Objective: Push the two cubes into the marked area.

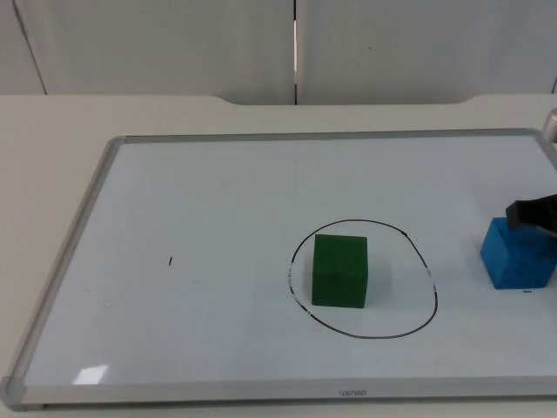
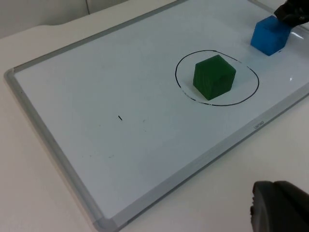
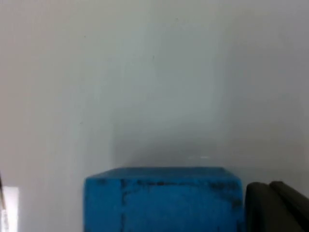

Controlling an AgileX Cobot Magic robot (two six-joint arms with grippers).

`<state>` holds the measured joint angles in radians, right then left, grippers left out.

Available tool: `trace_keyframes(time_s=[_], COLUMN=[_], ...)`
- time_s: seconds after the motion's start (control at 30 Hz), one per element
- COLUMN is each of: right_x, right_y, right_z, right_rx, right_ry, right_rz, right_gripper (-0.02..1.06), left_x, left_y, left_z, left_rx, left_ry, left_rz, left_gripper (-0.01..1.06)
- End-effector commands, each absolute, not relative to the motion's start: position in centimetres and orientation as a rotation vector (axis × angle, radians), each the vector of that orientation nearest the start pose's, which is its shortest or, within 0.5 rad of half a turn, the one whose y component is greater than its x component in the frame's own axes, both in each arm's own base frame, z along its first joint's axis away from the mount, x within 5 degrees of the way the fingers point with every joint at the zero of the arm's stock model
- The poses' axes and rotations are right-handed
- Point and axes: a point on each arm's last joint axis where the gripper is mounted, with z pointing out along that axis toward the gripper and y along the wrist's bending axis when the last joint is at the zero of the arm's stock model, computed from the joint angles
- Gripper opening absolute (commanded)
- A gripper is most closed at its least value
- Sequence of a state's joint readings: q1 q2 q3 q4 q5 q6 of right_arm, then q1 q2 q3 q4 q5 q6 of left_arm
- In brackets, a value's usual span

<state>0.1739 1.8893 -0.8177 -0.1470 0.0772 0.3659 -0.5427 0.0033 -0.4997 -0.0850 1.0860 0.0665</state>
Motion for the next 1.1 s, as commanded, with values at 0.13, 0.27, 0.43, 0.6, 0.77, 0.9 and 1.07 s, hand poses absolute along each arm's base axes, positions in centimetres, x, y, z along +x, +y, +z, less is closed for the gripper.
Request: trace_keyframes(time_s=[0.13,0.27,0.43,0.6,0.77,0.9,1.07], right_x=[32.2,32.1,32.2,32.4,32.6,32.7,32.8], right_y=[7.2,7.5,7.5,7.6,7.7,7.7,7.8], right_z=[10.4,10.4,10.4,10.6,10.8,10.8,10.9], right_rx=[-0.002,-0.014,-0.015,-0.016,-0.007,-0.004,0.0], right_ry=[2.615,2.616,2.607,2.574,2.541,2.537,2.522], right_rz=[0.146,0.149,0.153,0.168,0.187,0.19,0.198], right_gripper=[0.0,0.0,0.0,0.0,0.0,0.0,0.0], left_x=[-0.8,-0.8,-0.8,-0.8,-0.8,-0.8,-0.8], left_y=[-0.3,-0.3,-0.3,-0.3,-0.3,-0.3,-0.3], left_z=[27.5,27.5,27.5,27.5,27.5,27.5,27.5], left_rx=[0.625,0.625,0.625,0.625,0.625,0.625,0.625], left_ry=[1.988,1.988,1.988,1.988,1.988,1.988,1.988], left_rz=[-0.398,-0.398,-0.398,-0.398,-0.398,-0.398,-0.398], left_gripper=[0.0,0.0,0.0,0.0,0.0,0.0,0.0])
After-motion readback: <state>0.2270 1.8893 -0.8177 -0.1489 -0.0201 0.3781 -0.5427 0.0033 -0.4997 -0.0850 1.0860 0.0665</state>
